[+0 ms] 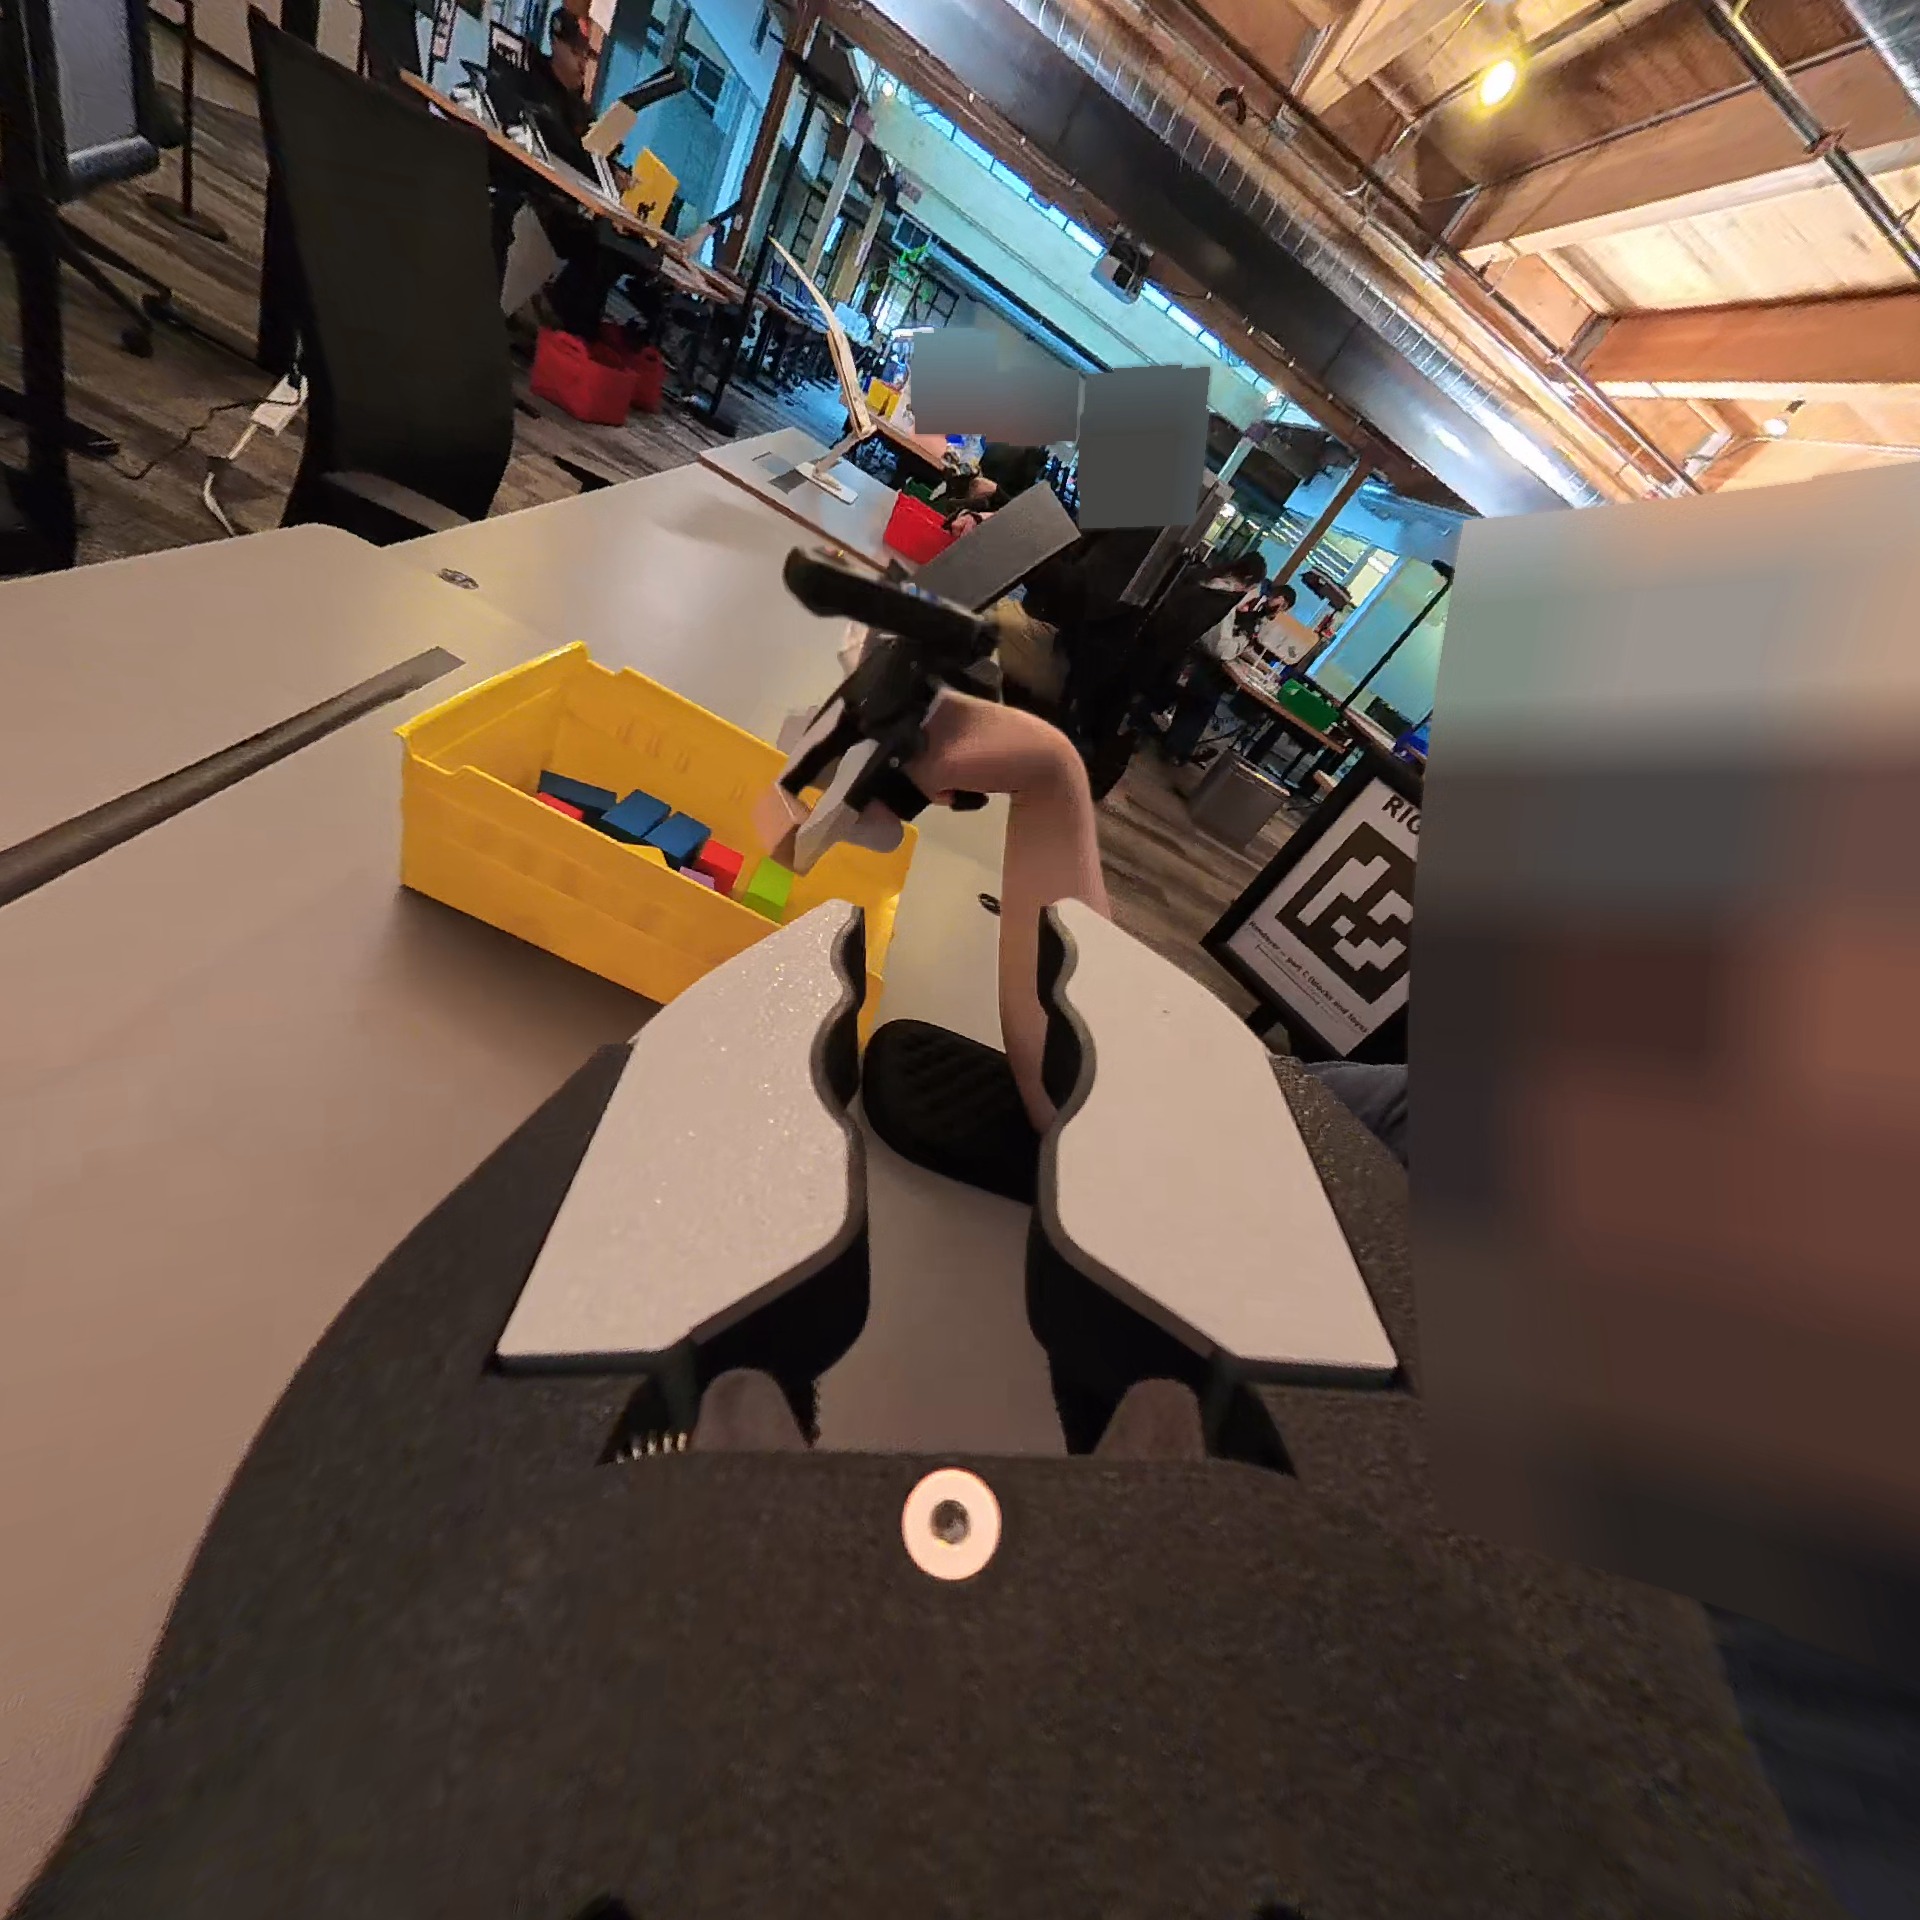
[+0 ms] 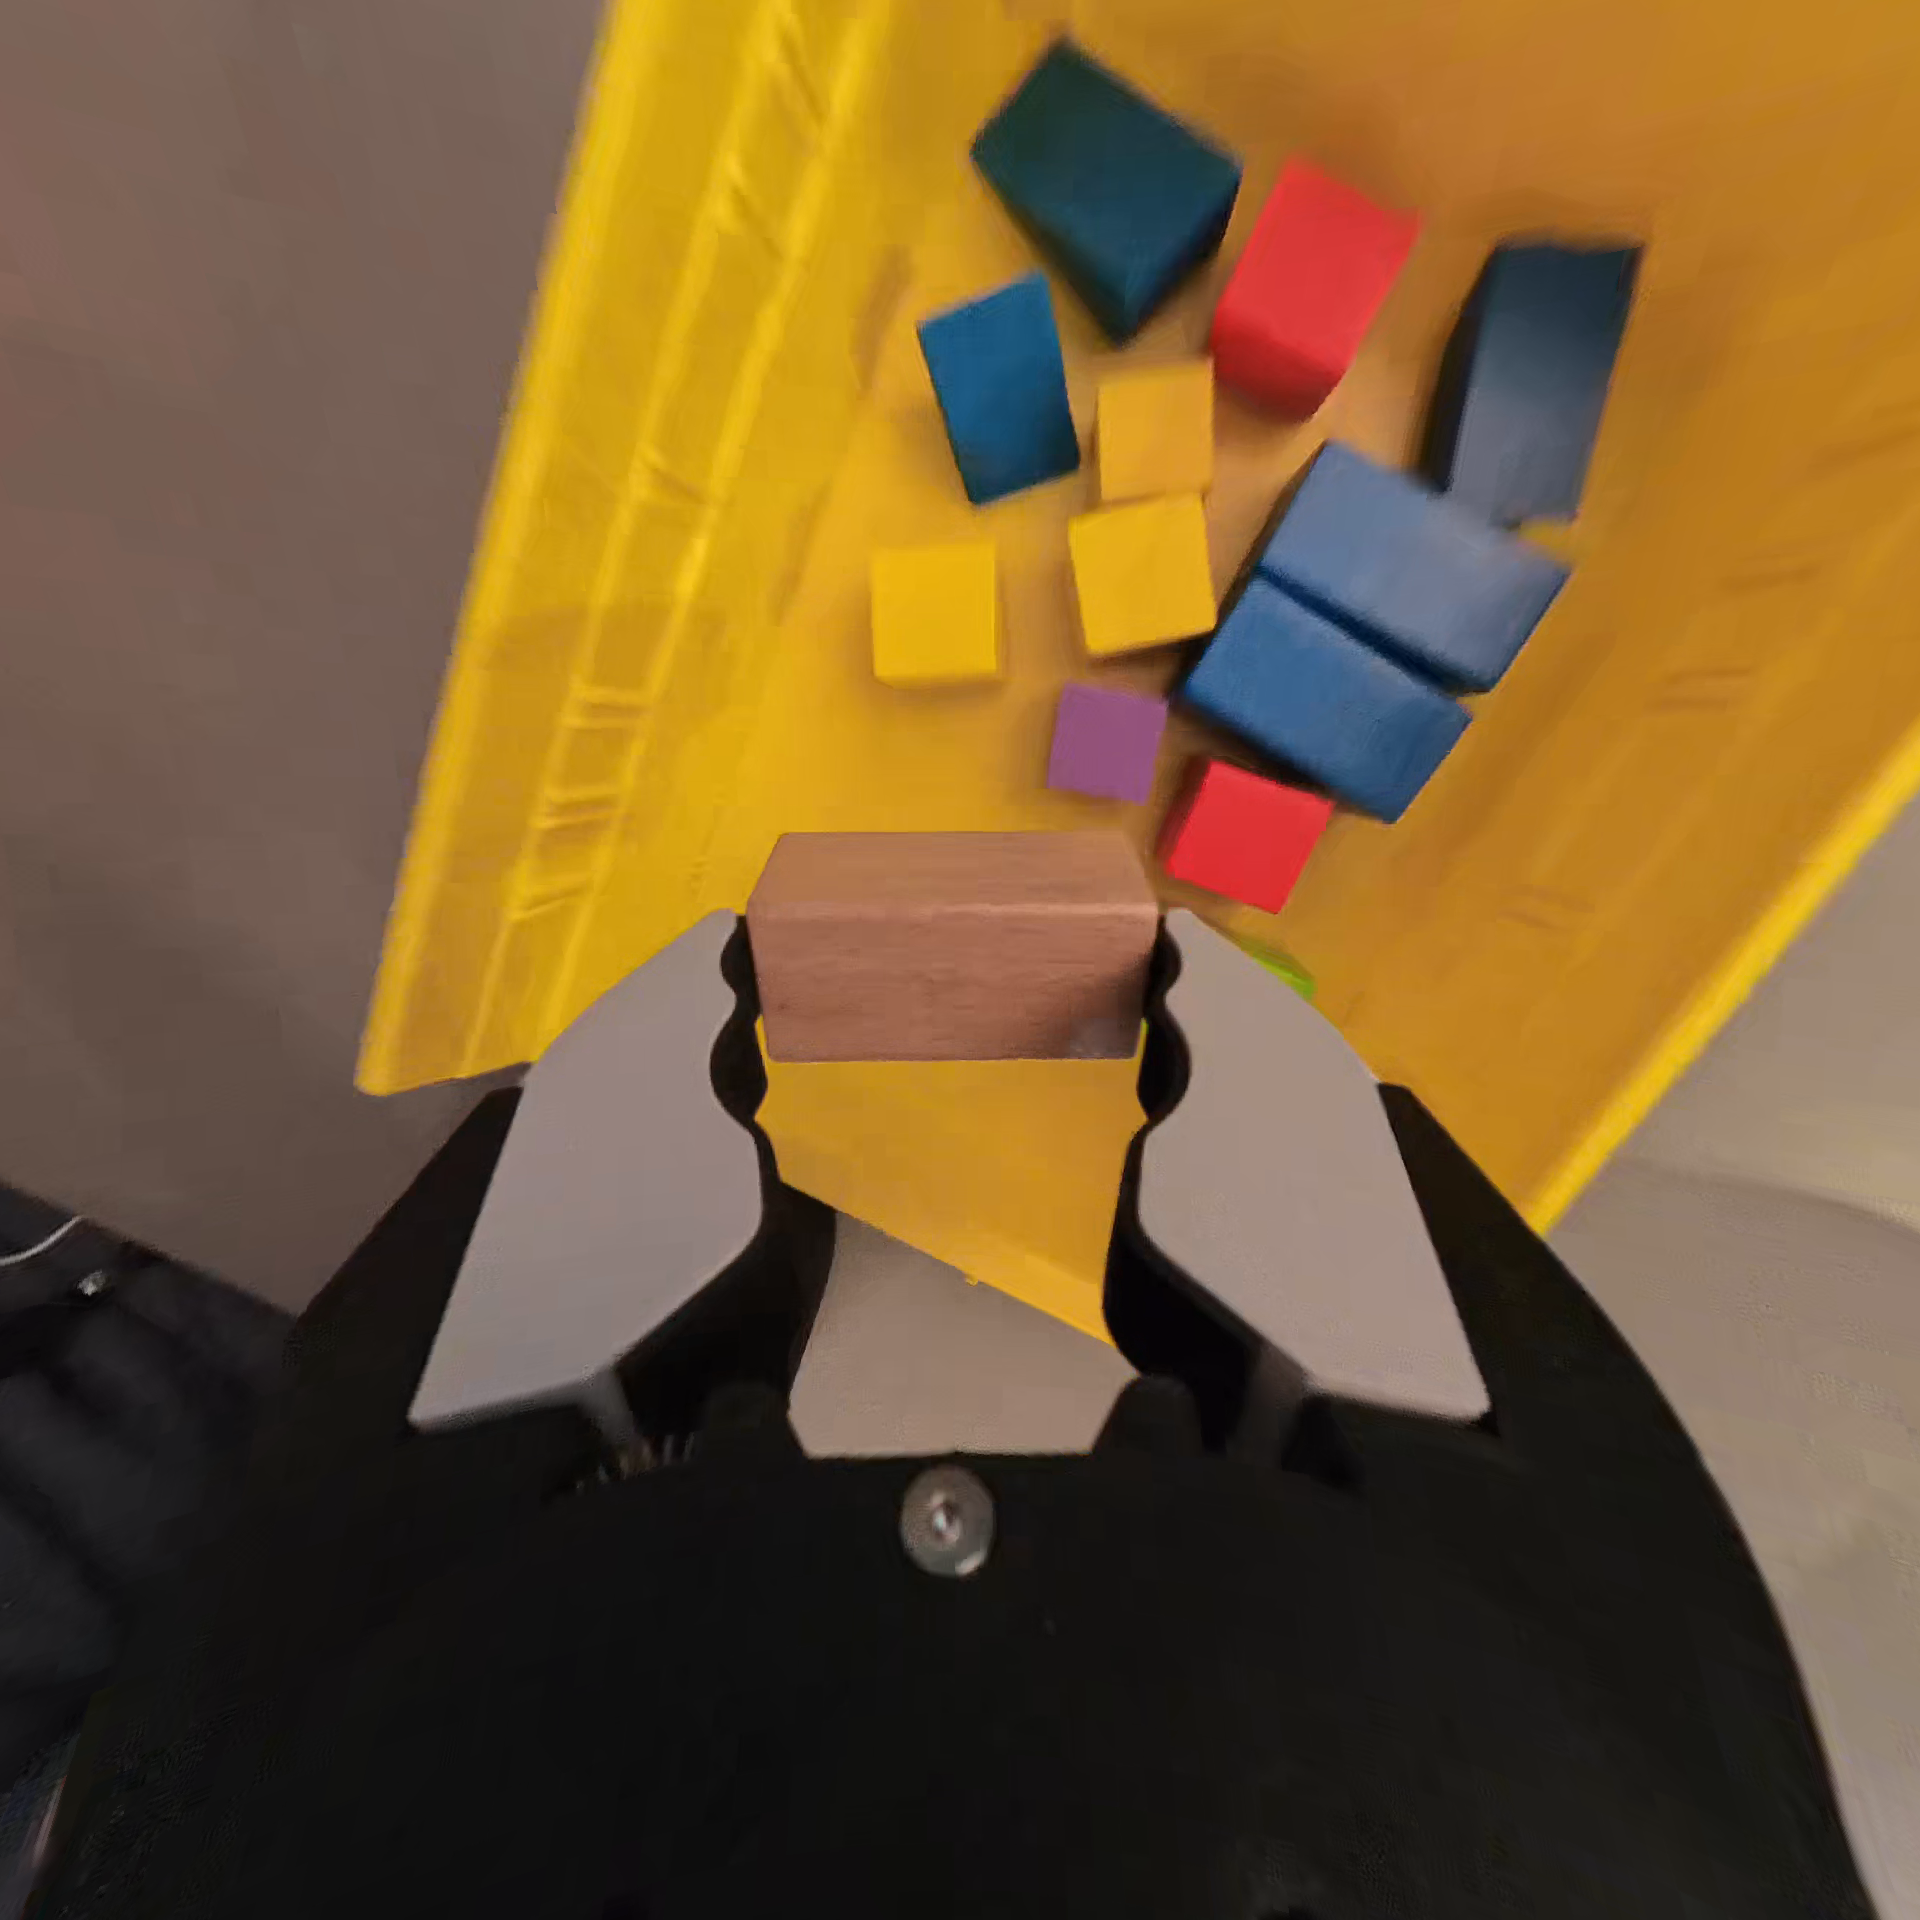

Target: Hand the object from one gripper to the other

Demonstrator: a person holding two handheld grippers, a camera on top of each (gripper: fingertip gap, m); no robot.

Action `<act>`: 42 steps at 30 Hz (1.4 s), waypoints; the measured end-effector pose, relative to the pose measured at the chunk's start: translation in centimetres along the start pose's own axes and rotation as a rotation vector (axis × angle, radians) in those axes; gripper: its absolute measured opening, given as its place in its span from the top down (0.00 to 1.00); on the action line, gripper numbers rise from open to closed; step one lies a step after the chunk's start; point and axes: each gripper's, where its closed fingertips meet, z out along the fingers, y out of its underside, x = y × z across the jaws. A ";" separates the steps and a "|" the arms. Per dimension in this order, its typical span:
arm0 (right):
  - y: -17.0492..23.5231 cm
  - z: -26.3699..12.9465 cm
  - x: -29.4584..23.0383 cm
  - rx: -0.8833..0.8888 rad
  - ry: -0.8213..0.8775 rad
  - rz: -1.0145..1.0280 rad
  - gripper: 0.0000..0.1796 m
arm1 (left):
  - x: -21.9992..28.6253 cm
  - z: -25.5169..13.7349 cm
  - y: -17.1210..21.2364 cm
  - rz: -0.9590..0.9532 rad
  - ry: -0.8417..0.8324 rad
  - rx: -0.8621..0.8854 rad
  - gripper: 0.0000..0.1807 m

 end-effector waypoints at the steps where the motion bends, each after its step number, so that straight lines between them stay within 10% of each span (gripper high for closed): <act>1: 0.4 0.9 0.1 -0.039 -0.026 0.000 0.60 | 0.0 -0.1 0.0 0.004 -0.007 0.000 0.83; 42: 1.9 8.7 0.5 -0.416 0.082 0.246 0.60 | 0.3 -1.1 -0.4 0.005 -0.019 0.015 0.85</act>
